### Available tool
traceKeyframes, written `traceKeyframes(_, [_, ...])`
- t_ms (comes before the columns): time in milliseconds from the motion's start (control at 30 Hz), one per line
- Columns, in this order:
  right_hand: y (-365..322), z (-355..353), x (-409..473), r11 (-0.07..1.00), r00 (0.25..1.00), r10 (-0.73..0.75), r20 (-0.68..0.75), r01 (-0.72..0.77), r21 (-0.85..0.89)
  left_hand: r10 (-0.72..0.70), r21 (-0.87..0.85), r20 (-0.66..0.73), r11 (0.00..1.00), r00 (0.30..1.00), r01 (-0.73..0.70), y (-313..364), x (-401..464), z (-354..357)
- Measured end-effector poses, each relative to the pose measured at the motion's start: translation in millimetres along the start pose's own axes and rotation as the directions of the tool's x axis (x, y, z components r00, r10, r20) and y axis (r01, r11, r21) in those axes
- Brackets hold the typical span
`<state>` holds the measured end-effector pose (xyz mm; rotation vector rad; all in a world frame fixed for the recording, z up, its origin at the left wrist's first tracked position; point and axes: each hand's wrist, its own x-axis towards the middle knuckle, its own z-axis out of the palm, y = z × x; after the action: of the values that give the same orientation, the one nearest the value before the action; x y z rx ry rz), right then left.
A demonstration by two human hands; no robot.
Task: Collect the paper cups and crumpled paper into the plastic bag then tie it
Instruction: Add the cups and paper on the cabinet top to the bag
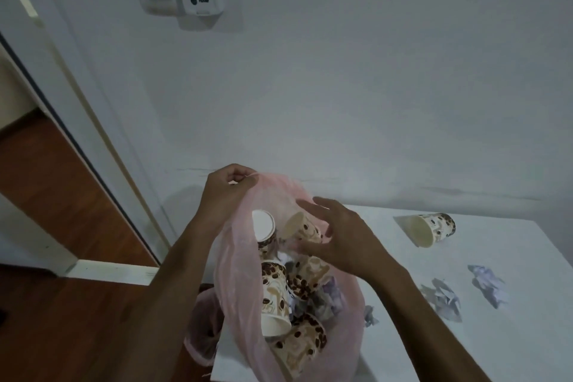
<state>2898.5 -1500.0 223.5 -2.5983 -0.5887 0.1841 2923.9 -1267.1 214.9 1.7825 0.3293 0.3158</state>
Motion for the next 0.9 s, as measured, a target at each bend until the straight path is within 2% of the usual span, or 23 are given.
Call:
traceKeyframes(67, [3.6,0.7,-13.4,0.968,0.983,0.181,0.018,-0.175,-0.179,0.007,0.005,-0.034,1.0,0.999,-0.007,-0.2,2.6,-2.7])
traceKeyframes(133, [6.9,1.6,-25.5,0.892,0.908,0.389,0.159,-0.327,-0.312,0.006,0.001,-0.093,1.0,0.996,-0.006,-1.2,6.8,-7.4])
traceKeyframes(200, [14.7,2.0,-30.0,0.864,0.859,0.464,0.218,-0.384,-0.326,-0.005,-0.014,-0.17,1.0,0.985,0.002,-0.8,11.3,-14.1])
traceKeyframes(233, [20.7,0.5,-28.3,0.869,0.872,0.457,0.177,-0.395,-0.297,-0.004,-0.022,-0.207,1.0,0.978,0.0,0.1,13.0,-17.9])
traceKeyframes(300, [31.0,-10.8,-20.6,0.889,0.898,0.439,-0.018,-0.437,-0.135,0.007,-0.039,-0.26,0.999,0.966,-0.017,1.9,16.5,-25.8])
traceKeyframes(367, [34.5,-27.9,-10.6,0.905,0.875,0.425,-0.234,-0.412,0.103,0.024,-0.042,-0.286,0.998,0.958,-0.038,7.6,17.2,-32.7])
traceKeyframes(400, [33.3,-36.6,-5.5,0.909,0.864,0.415,-0.284,-0.38,0.171,0.031,-0.05,-0.29,0.998,0.956,-0.047,10.6,17.0,-35.1])
traceKeyframes(500, [34.4,-48.1,7.2,0.934,0.898,0.352,-0.266,-0.316,0.17,0.037,-0.115,-0.283,0.991,0.959,-0.072,18.6,14.6,-37.4])
traceKeyframes(600, [41.0,-59.6,18.5,0.933,0.834,0.351,-0.427,-0.273,0.234,0.025,-0.154,-0.223,0.986,0.974,-0.061,25.5,9.4,-33.2])
traceKeyframes(733, [57.3,-72.6,34.7,0.926,0.799,0.362,-0.481,-0.25,0.282,-0.001,-0.236,-0.174,0.971,0.985,-0.04,29.1,4.9,-23.9])
traceKeyframes(833, [73.7,-66.7,43.3,0.926,0.844,0.353,-0.404,-0.254,0.279,-0.021,-0.162,-0.174,0.987,0.984,-0.008,24.1,6.4,-15.5])
traceKeyframes(900, [86.1,-57.8,39.1,0.893,0.88,0.372,-0.296,-0.251,0.374,-0.051,-0.113,-0.165,0.993,0.985,0.033,15.7,6.7,-9.7])
